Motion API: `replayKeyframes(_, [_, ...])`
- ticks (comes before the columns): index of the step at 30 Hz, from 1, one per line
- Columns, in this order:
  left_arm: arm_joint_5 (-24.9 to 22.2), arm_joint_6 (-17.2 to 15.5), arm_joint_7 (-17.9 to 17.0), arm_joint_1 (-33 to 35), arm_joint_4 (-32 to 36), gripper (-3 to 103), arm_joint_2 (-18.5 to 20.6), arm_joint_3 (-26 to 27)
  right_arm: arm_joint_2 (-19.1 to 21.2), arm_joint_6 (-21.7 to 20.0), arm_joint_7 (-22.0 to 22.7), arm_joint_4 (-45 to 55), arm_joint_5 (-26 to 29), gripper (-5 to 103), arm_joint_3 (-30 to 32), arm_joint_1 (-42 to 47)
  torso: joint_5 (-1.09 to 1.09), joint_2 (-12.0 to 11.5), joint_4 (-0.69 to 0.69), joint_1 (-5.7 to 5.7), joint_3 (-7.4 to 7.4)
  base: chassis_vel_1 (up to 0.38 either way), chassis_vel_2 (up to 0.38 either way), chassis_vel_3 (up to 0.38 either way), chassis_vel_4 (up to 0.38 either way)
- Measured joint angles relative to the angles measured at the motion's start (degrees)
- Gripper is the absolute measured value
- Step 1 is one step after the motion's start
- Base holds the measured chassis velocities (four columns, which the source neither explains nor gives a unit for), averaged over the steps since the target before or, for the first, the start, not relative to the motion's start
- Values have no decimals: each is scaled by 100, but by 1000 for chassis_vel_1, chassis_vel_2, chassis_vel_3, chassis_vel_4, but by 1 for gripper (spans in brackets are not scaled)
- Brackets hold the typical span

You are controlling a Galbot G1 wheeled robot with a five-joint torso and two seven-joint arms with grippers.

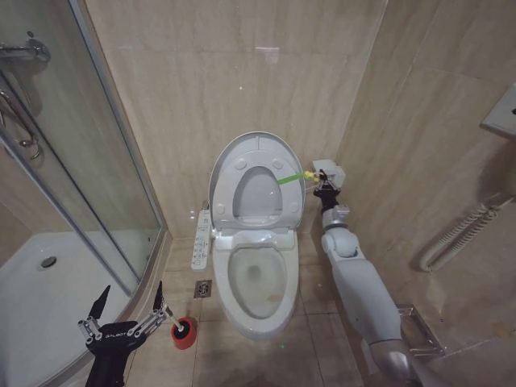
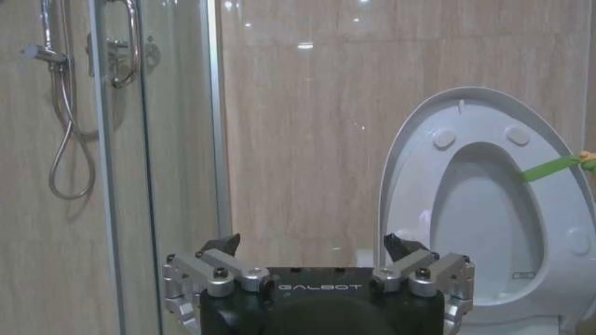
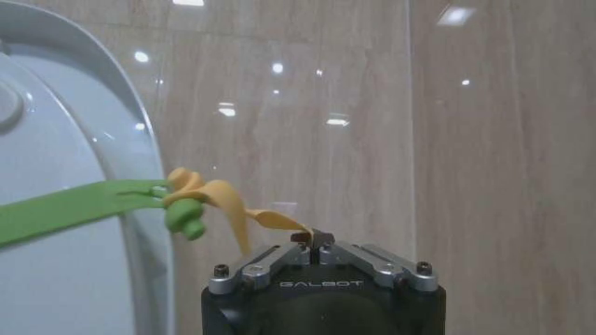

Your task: Open the toilet lid, clean the toilet bowl with a toilet brush, close the toilet lid, and flush.

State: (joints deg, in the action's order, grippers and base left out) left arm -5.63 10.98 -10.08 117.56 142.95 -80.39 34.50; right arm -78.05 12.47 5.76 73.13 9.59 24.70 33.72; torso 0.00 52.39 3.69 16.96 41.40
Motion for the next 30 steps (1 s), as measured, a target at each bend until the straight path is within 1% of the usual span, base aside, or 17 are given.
replayKeyframes(1, [0, 0, 0, 0, 0, 100, 0, 0, -34, -8, 22, -58, 2, 1, -47, -60, 0, 0, -3, 0, 0, 0, 0, 0, 0])
replayKeyframes(5, [0, 0, 0, 0, 0, 100, 0, 0, -101, -13, 55, -298, -2, 1, -166, -305, 0, 0, -5, 0, 0, 0, 0, 0, 0])
replayKeyframes(16, [0, 0, 0, 0, 0, 100, 0, 0, -135, 17, 67, -1119, -123, 1, -285, -1079, 0, 0, -5, 0, 0, 0, 0, 0, 0])
replayKeyframes(22, [0, 0, 0, 0, 0, 100, 0, 0, -122, 100, 52, -1483, -232, 1, -266, -1296, 0, 1, -6, -1, 0, 0, 0, 0, 0])
replayKeyframes(30, [0, 0, 0, 0, 0, 100, 0, 0, -57, 146, 25, -1713, -286, 1, -243, -1429, 0, 1, -7, -1, -1, 0, 0, 0, 0])
